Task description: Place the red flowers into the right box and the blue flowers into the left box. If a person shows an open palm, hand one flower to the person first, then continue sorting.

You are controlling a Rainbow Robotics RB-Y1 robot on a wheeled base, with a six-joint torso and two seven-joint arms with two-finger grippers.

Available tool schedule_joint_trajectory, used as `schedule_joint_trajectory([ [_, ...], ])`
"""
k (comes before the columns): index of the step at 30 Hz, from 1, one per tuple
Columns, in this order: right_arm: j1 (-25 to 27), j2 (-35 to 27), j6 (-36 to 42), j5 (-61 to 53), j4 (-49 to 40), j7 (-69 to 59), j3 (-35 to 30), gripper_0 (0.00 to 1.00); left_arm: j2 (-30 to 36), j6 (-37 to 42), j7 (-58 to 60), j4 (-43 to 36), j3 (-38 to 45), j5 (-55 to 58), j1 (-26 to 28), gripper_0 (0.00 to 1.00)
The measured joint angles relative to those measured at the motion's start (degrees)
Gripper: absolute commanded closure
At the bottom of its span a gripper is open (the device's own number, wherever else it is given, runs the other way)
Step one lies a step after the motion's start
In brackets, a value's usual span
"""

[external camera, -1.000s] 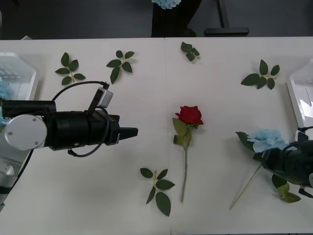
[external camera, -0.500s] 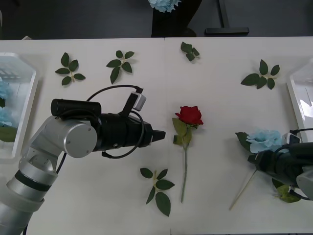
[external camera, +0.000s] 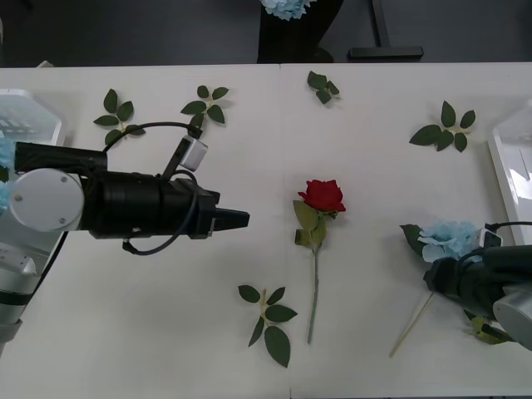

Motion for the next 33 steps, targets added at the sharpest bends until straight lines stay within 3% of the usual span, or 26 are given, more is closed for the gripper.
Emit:
schedule_joint_trajectory([
  [4, 0.0, 0.0, 0.0, 0.0, 0.1, 0.0, 0.0, 0.73, 2.5, 2.8, -11.8, -0.2, 5.9, 7.7, 2.6, 0.0],
  [6, 0.0, 0.0, 0.0, 0.1, 0.2, 0.0, 0.0, 0.73, 3.8, 2.9, -12.7, -0.3, 8.0, 10.9, 4.6, 0.0],
  [10, 0.0, 0.1, 0.0, 0.5, 0.2, 0.0, 0.0, 0.89, 5.9, 2.9, -13.3, -0.5, 10.2, 15.6, 8.6, 0.0],
  [13, -0.1, 0.3, 0.0, 0.5, 0.3, 0.0, 0.0, 1.0, 6.7, 3.0, -20.3, -0.5, 11.7, 18.1, 11.5, 0.0],
  [19, -0.1, 0.7, -0.1, 0.5, 0.4, -0.1, 0.0, 1.0, 6.8, 3.0, -46.5, -0.5, 14.7, 23.8, 17.0, 0.0],
  [33, -0.4, 0.8, 0.5, -5.8, 0.0, -1.4, -2.4, 1.0, 5.4, 4.0, -41.6, 2.9, 15.5, 31.6, 19.1, 0.0],
])
